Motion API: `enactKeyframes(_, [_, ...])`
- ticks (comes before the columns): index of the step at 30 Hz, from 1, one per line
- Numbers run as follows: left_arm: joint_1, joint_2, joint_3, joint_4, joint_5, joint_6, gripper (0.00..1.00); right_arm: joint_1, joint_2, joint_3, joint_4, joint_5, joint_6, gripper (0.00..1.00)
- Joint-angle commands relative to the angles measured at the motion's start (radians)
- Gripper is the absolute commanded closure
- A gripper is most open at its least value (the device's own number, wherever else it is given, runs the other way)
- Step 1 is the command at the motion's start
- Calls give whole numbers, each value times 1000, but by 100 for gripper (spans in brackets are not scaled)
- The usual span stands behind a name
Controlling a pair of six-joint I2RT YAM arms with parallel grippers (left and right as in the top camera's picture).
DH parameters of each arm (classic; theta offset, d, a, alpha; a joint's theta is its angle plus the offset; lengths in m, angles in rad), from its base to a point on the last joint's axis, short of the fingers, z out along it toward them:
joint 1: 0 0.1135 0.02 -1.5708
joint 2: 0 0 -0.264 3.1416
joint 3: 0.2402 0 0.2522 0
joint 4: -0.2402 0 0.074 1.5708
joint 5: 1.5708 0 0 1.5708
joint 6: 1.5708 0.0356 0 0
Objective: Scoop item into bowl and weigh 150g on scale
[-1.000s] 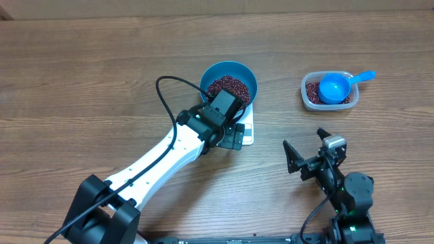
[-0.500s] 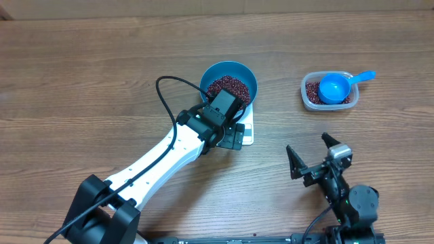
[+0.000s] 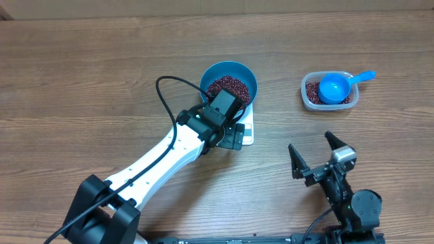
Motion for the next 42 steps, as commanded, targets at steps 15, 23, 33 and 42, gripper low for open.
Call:
enactKeyframes(15, [2, -6, -2, 2, 1, 4, 0, -6, -33, -11, -4, 103, 0, 0])
enactKeyframes(23, [2, -6, -2, 2, 1, 4, 0, -6, -33, -11, -12, 179, 0, 0])
enactKeyframes(33, [2, -6, -2, 2, 1, 4, 0, -6, -33, -11, -14, 179, 4, 0])
enactKeyframes(42, [2, -6, -2, 2, 1, 4, 0, -7, -32, -11, -14, 179, 4, 0])
